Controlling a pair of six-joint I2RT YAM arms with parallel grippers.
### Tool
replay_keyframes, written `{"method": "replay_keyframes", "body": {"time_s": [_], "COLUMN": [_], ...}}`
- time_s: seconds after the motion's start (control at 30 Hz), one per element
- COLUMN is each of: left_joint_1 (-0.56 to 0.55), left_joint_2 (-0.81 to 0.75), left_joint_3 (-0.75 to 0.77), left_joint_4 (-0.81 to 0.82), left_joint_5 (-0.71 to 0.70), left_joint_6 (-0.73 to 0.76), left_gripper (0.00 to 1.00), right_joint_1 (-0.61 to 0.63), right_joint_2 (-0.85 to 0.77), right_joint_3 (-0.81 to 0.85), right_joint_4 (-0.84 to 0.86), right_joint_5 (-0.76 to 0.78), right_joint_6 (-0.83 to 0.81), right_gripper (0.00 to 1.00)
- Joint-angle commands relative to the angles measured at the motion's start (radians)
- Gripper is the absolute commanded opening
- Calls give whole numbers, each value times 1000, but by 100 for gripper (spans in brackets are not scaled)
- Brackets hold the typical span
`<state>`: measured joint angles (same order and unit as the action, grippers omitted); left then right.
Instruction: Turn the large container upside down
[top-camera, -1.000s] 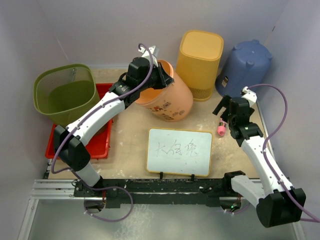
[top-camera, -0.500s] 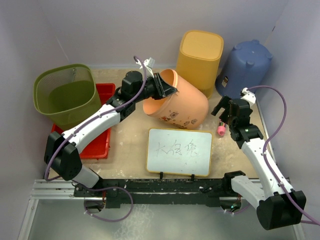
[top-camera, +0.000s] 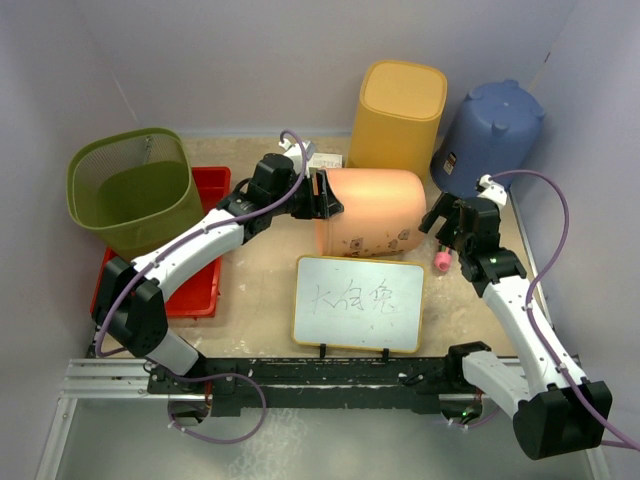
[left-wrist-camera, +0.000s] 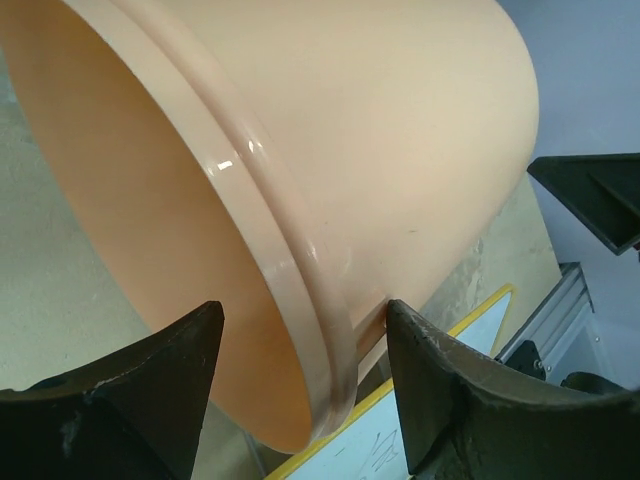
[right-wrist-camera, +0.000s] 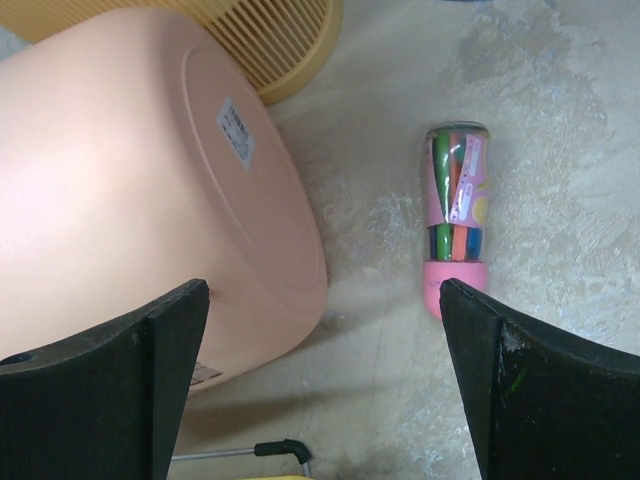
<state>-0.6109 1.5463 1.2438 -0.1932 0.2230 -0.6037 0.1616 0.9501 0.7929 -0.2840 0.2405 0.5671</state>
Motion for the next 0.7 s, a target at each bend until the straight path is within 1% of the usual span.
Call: {"method": "replay_keyframes", "body": {"time_s": [0.0,0.1,0.17,0.23,0.37,0.53,0.67], "left_joint_1": [3,3,2,1,0,0,1], "left_joint_2": [-35,-55,-65,-69,-71,-83,-79], "left_joint_3": [39,55,56,55,62,67,67], "left_joint_4": [-69,-86,-86,-87,-111,-135,-143], "left_joint_5": [-26,-48,-79,-97,-115,-125,-122], "left_joint_6": [91,111,113,114,123,140,155], "left_gripper": [64,64,64,64,58,57,56], "right_joint_1": [0,-1,0,0,-4,-89,-109], "right_joint_2": [15,52,86,111,151,208,233], "right_joint_3": [65,95,103,141,152,132,120], "right_joint_4": [47,84,92,96,124,222,288], "right_joint_5": [-88,-257,-338,-370,-428,-698,-802], "right_joint_6": [-70,-105,-105,-102,-100,-17,27], "right_gripper": [100,99,99,99,100,100,100]}}
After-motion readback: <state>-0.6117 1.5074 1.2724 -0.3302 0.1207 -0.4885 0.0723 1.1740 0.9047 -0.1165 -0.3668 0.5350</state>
